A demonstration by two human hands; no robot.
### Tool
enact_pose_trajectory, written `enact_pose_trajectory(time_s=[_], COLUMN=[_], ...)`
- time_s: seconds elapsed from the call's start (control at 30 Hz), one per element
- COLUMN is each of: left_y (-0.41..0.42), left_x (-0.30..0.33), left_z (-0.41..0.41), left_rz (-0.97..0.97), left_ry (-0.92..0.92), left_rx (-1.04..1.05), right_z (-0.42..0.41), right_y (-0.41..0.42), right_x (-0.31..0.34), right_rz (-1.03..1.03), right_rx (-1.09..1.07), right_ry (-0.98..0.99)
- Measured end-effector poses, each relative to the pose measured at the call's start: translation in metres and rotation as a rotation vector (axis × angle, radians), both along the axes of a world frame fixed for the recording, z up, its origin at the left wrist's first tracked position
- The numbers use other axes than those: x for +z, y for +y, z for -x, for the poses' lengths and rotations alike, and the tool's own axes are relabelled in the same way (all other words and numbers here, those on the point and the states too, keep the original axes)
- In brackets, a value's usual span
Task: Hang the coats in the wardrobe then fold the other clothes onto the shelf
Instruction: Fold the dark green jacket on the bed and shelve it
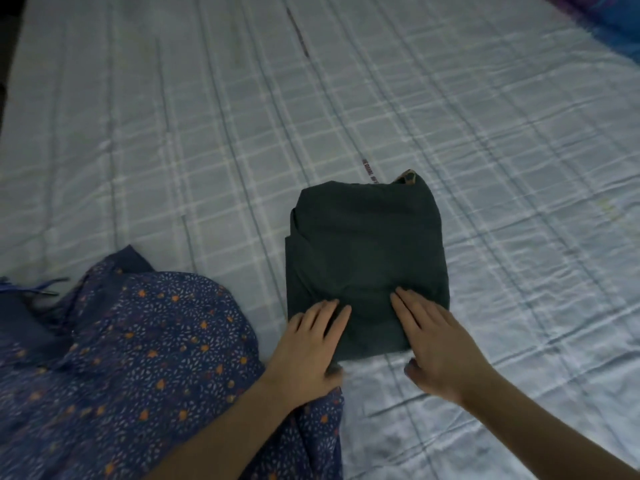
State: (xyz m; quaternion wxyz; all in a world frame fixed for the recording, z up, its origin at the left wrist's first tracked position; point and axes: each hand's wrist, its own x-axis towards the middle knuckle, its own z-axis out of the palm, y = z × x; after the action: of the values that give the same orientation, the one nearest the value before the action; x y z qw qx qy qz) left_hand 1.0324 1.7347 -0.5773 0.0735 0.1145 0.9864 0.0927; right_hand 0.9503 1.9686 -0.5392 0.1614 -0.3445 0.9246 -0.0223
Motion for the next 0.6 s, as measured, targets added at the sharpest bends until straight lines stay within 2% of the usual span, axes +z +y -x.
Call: enact_pose_trajectory(time_s=[0.1,0.2,0.3,0.43,0.6], left_y=[0.007,0.009,0.011,0.002,-0.037], left_x=[0.001,0.017,0.048,0.111,0.242], left_z=[0.023,0.044,0.060,0.074,0.065], left_rz=[0.017,0.144,0.203,0.214,0.292], left_ry=[-0.060,-0.167,-0.160,-0.099,0.036], left_rx=[0.072,0.034,0.029,0.011,0.005], right_z=[0.006,0.012,0.023,0.048,0.070], right_y=[-0.017,-0.028,-0.035,-0.041,-0.066], right_x=[-0.012,-0.014,0.008,0.083,0.227], right_rz=[-0.034,-0.107,-0.131,-0.154,-0.048], right_rx=[-0.070,-0.082,-0.052,0.033,0.211], right_ry=[0.066,0.106,0.157,0.195,0.215])
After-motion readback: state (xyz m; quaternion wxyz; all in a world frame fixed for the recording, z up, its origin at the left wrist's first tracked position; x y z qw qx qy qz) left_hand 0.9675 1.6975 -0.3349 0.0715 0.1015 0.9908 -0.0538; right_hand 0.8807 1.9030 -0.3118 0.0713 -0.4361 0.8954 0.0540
